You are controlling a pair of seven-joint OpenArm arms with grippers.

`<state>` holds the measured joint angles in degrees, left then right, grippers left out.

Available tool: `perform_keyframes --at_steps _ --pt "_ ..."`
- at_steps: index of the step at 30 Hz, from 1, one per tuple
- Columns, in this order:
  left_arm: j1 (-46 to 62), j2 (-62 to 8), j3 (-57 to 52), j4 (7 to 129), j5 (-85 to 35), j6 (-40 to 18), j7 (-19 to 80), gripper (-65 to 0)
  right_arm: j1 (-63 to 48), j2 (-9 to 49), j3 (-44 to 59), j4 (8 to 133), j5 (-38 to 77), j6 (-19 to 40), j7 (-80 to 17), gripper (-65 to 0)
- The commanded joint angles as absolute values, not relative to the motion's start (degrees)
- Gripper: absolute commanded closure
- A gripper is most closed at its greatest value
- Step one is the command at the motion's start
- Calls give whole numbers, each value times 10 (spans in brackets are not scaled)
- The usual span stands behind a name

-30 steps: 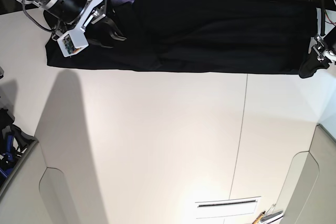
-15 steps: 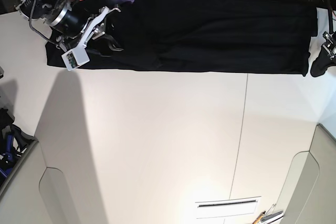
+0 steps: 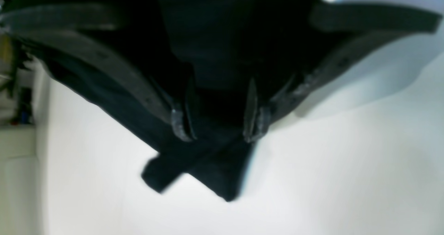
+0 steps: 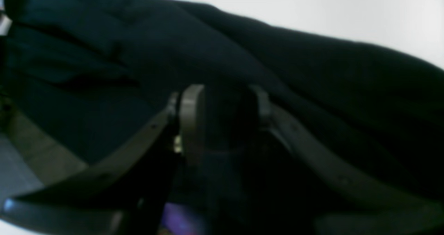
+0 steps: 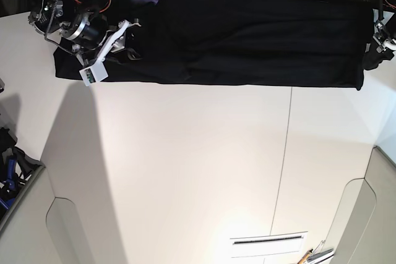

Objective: Fold the T-shirt properly
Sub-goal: 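Hold the folded strip with both grippers and tighten it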

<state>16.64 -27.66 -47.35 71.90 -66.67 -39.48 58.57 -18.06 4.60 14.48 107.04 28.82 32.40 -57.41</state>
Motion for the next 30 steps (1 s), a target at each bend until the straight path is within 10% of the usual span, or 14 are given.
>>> perform_keyframes --at_steps 1,30 --pt "165 -291 -478 728 -666 -400 576 -259 -176 49 146 1077 293 328 -556 -202" --pt "166 -286 -478 642 -625 -400 535 -318 -176 95 147 1065 246 317 -535 -202"
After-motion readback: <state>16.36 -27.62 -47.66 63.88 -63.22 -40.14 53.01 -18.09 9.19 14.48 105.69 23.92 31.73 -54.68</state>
